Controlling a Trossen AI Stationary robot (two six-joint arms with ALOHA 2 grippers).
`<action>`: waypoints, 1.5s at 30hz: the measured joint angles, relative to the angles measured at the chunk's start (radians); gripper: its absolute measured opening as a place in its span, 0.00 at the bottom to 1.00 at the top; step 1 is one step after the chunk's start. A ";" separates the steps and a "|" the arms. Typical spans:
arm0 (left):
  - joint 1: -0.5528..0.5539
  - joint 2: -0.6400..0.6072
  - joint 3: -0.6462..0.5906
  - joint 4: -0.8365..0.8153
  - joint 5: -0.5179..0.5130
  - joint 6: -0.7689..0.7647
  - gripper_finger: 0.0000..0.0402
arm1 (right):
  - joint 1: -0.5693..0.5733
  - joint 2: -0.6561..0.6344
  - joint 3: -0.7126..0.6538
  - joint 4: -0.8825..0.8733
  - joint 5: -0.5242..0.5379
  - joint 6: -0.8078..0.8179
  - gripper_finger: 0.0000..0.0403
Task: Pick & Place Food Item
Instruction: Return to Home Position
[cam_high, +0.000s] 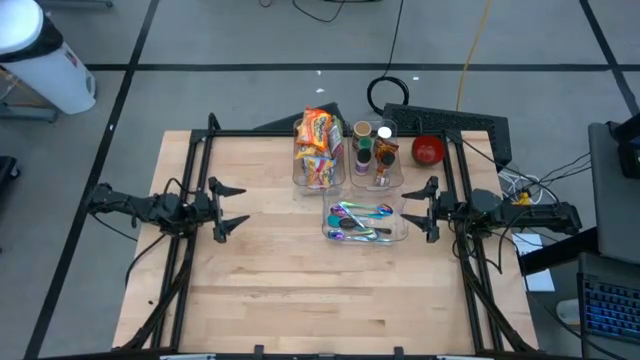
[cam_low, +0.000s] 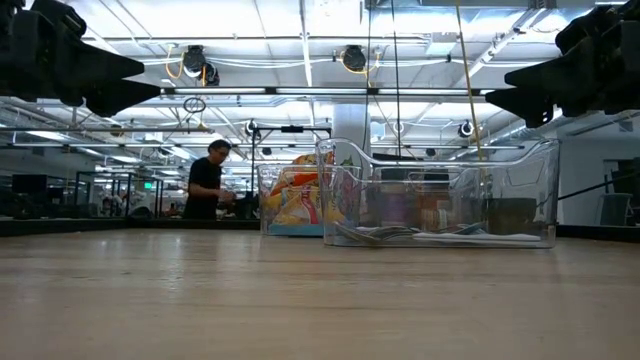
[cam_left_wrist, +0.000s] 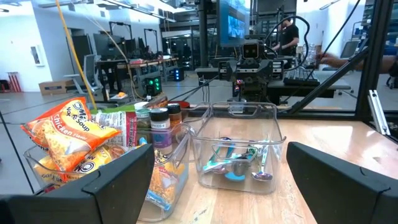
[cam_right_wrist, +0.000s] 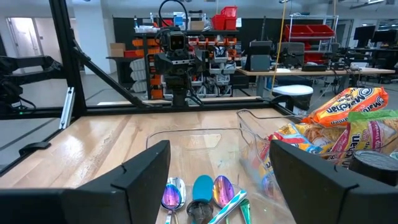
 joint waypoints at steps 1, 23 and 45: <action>0.000 0.000 0.000 0.000 0.000 0.000 0.93 | 0.000 0.000 0.000 0.000 0.000 0.000 0.66; 0.000 0.000 0.000 0.000 0.000 0.000 0.93 | 0.000 0.000 0.000 0.000 0.000 0.000 0.66; 0.000 0.000 0.000 0.000 0.000 0.000 0.93 | 0.000 0.000 0.000 0.000 0.000 0.000 0.66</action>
